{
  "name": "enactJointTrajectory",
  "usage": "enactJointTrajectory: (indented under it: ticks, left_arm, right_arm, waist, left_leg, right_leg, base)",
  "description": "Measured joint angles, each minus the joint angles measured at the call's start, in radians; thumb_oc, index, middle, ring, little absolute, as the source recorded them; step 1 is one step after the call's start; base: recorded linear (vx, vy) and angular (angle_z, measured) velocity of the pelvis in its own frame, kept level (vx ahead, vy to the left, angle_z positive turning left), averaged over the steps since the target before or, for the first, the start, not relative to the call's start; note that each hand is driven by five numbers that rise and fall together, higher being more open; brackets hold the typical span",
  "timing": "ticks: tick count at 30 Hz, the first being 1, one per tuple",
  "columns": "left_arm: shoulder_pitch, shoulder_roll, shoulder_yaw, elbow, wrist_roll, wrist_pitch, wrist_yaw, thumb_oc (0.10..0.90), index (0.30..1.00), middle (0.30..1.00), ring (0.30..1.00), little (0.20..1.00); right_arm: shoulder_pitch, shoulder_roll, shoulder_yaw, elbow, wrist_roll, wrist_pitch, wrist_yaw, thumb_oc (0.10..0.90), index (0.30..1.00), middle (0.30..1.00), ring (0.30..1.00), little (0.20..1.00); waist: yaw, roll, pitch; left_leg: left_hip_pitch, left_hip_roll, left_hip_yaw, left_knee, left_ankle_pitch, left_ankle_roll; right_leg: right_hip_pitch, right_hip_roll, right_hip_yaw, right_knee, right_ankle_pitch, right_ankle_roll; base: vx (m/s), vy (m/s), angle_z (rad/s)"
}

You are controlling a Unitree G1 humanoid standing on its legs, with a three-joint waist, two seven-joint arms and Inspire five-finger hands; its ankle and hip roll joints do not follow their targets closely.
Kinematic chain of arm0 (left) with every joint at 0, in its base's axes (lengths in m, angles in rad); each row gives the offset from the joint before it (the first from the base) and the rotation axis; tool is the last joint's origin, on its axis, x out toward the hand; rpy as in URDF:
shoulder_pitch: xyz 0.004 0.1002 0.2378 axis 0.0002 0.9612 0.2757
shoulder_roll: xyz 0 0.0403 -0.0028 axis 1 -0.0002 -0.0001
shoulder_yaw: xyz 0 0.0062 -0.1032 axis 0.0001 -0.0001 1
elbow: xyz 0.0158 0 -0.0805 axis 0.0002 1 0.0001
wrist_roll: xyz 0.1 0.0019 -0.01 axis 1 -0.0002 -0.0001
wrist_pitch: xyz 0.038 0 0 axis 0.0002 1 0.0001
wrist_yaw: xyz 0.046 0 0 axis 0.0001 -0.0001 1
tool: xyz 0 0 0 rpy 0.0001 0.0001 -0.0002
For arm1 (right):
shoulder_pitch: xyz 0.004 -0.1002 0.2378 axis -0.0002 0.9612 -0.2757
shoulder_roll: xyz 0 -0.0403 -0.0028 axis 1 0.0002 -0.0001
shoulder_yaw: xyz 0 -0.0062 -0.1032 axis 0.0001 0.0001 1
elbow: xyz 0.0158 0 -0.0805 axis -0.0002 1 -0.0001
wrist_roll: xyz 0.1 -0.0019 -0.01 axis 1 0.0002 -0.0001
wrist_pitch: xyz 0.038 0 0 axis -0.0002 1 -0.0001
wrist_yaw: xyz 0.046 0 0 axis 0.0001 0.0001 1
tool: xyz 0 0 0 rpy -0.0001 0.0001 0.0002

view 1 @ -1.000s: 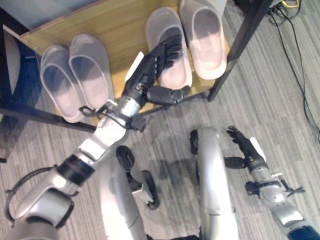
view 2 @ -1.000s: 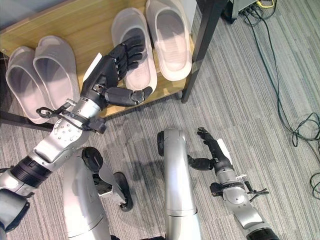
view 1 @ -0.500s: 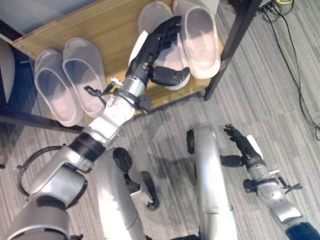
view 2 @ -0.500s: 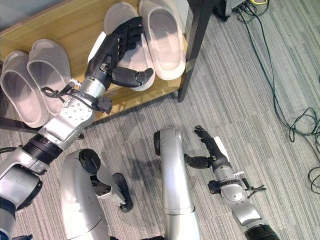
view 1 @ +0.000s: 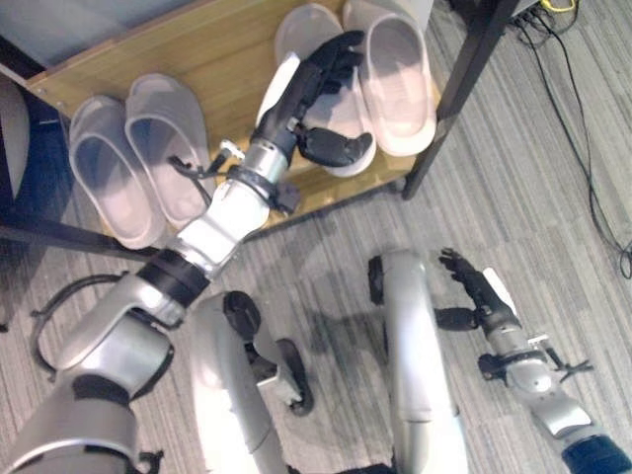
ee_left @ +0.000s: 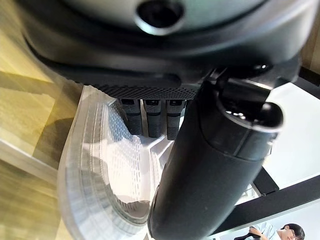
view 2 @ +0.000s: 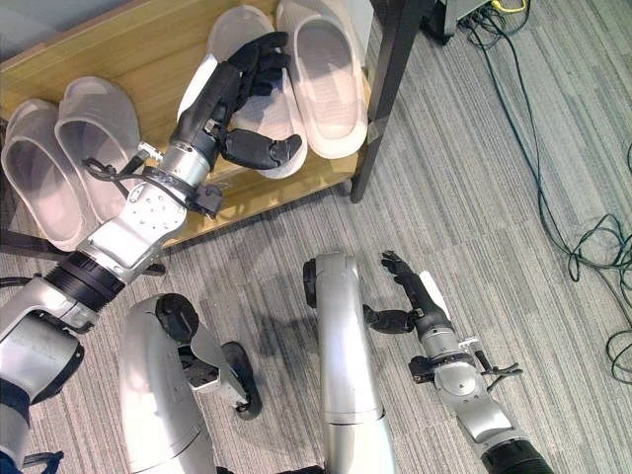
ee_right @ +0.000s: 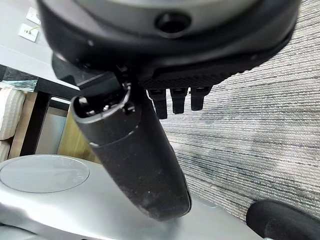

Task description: Arrange the slippers neatly on the shoe rack.

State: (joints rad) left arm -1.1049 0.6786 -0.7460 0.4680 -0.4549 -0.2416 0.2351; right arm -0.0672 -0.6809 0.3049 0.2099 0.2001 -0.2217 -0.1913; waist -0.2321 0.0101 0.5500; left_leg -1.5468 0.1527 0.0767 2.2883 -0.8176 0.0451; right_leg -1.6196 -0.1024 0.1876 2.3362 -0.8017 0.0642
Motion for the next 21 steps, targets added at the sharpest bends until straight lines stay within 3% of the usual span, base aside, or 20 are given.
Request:
enactJointTrajectory:
  ticks: [16,21]
  left_arm:
    - [0.014,0.006,0.006,-0.055,-0.014,0.019,0.024,0.8,0.9,0.9,0.9,0.9]
    - [0.124,0.016,0.096,-0.193,-0.054,0.021,0.037,0.8,0.9,0.9,0.9,0.9]
  right_arm:
    - [0.009,0.001,0.0,0.005,-0.001,-0.001,-0.003,0.8,0.9,0.9,0.9,0.9]
    - [0.011,0.002,-0.001,0.004,-0.003,-0.001,-0.003,0.8,0.9,0.9,0.9,0.9]
  waist:
    - [0.017,-0.006,0.001]
    - [0.019,-0.006,0.001]
  left_leg:
    - [0.005,0.003,-0.001,0.004,-0.002,-0.005]
    - [0.002,0.002,-0.001,0.004,-0.004,-0.008]
  right_leg:
    - [-0.001,0.005,0.001,0.008,0.0,0.0]
    - [-0.004,0.005,0.0,0.009,0.0,-0.001]
  base:
    - [0.0,0.0,0.0]
    - [0.0,0.0,0.0]
